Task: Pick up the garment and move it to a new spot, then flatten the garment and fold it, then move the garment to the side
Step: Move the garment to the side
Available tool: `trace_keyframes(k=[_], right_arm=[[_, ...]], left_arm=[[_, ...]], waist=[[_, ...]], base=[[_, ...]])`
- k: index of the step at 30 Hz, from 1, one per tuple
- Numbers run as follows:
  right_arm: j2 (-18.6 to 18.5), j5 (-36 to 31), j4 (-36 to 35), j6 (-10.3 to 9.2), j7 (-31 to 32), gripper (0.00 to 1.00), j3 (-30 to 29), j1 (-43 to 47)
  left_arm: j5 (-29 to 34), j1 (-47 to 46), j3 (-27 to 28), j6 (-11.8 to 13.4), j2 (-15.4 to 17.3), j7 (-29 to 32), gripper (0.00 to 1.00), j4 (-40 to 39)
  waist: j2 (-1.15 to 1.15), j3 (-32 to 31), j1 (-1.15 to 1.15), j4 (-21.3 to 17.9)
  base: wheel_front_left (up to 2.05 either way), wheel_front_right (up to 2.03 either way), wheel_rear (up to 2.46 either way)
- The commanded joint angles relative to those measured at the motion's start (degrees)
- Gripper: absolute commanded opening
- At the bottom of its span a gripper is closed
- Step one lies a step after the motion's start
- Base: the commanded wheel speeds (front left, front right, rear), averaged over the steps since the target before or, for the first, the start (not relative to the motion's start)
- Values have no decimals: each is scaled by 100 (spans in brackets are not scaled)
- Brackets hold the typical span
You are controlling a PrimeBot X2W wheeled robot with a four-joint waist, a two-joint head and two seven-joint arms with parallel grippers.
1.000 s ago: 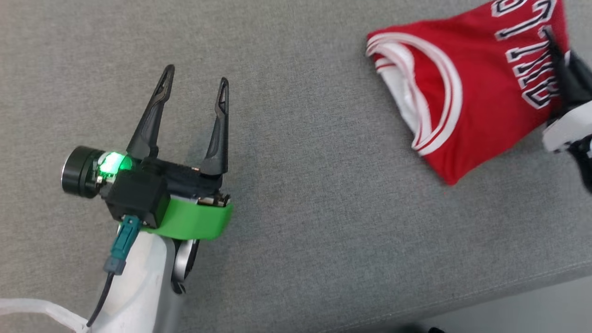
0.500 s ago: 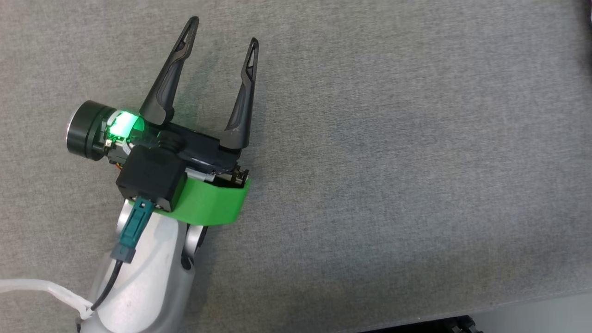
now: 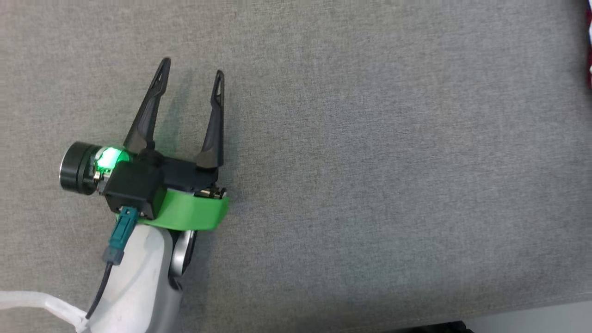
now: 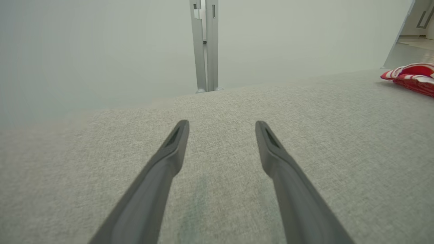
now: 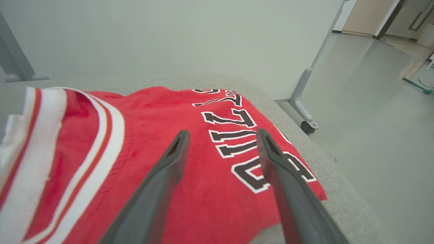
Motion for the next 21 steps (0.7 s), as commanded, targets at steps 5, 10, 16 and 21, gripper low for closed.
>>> trace_keyframes(k=[5, 10, 16, 21], right_arm=[[827, -343, -1234, -10, -19, 100, -366, 1246], [1483, -606, -2261, -10, -17, 100, -224, 2210], [2061, -850, -3082, -10, 28, 100, 165, 3035], [2386, -987, -3551, -10, 217, 100, 461, 3491]], left_arm=[[-173, 548, 187, 177, 69, -29, 100, 200], [-334, 954, 377, 312, 106, -32, 100, 358], [-500, 1328, 556, 417, 93, -31, 100, 536], [-635, 1619, 678, 463, 66, -32, 100, 621]], waist=[[0, -1139, 0, -367], [0, -1653, 0, -315], [0, -2180, 0, -83], [0, -2538, 0, 151]], base=[[0, 0, 0], [0, 0, 0], [0, 0, 0], [0, 0, 0]])
